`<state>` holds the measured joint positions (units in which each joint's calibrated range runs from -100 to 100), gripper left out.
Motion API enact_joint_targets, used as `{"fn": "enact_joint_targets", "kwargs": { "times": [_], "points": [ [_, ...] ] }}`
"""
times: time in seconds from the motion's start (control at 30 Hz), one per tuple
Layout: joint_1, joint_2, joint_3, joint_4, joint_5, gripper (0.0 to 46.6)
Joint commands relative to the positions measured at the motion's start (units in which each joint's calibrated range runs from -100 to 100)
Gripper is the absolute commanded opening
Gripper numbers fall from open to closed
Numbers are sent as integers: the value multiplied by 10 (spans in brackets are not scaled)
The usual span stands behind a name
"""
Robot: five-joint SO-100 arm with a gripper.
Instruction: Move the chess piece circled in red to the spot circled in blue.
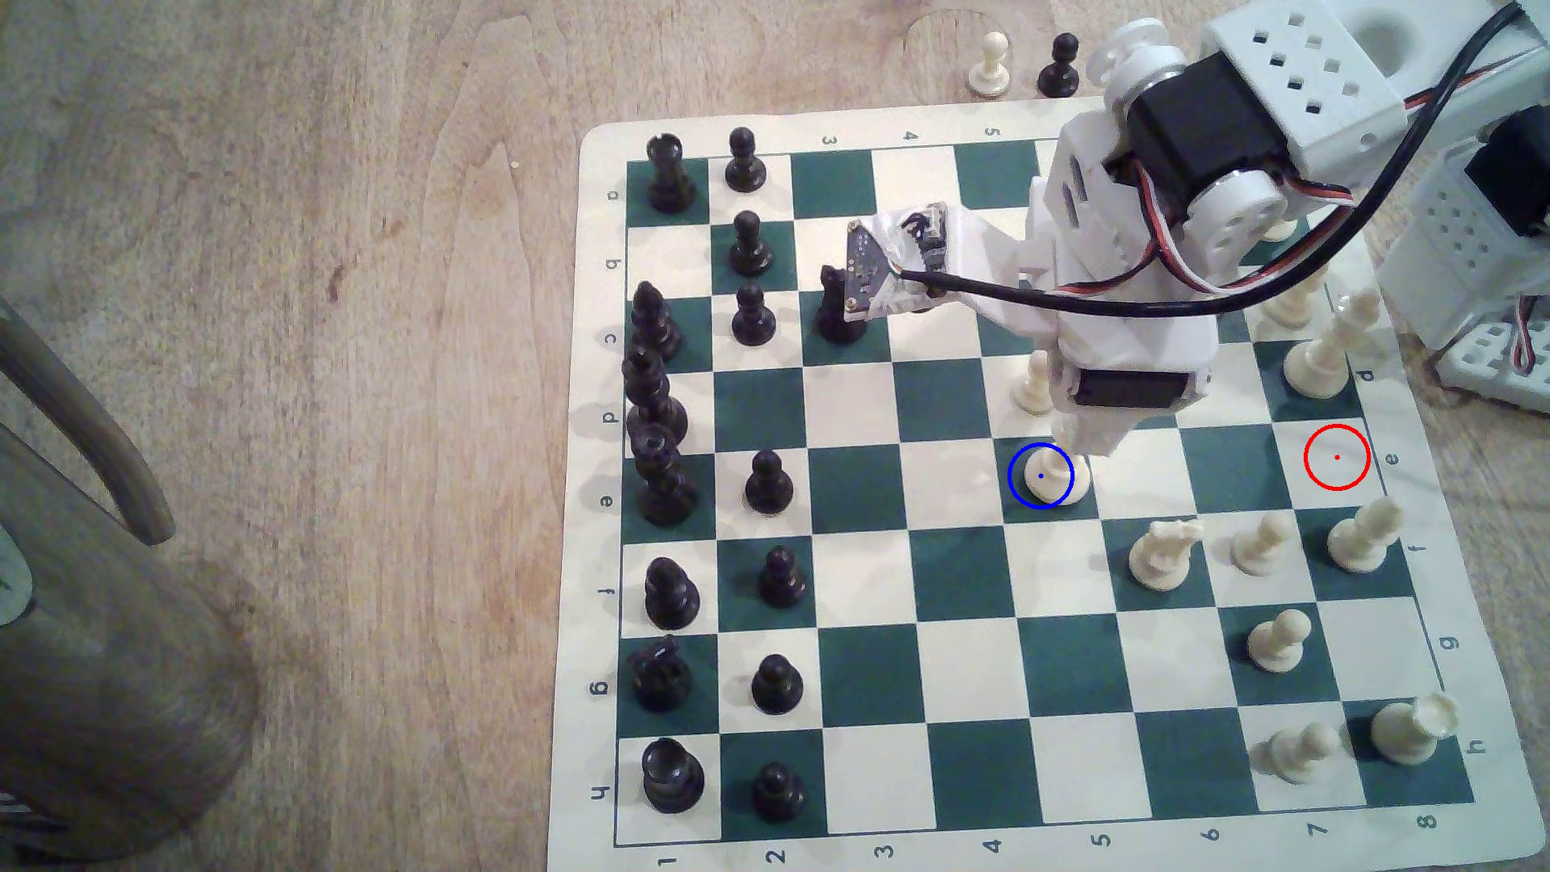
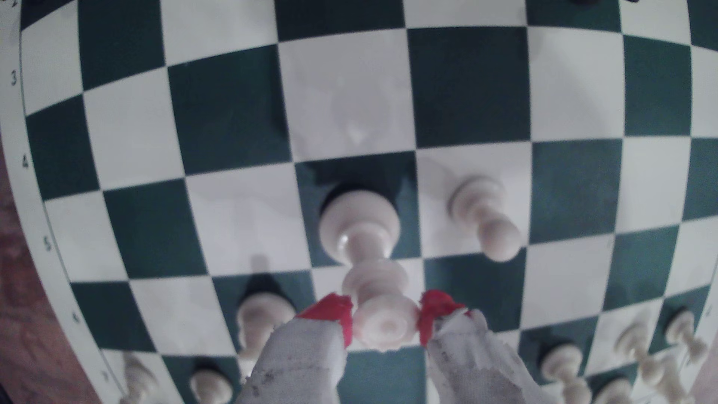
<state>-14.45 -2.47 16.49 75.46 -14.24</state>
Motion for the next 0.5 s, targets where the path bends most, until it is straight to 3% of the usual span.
{"fn": "enact_joint_targets", "kwargs": {
  "times": [0.0, 0.17, 0.47],
  "points": [
    [9, -9, -46, -9, 2, 2],
    [9, -1, -41, -10, 2, 21],
    [10, -4, -40, -9, 2, 153]
  ]
}}
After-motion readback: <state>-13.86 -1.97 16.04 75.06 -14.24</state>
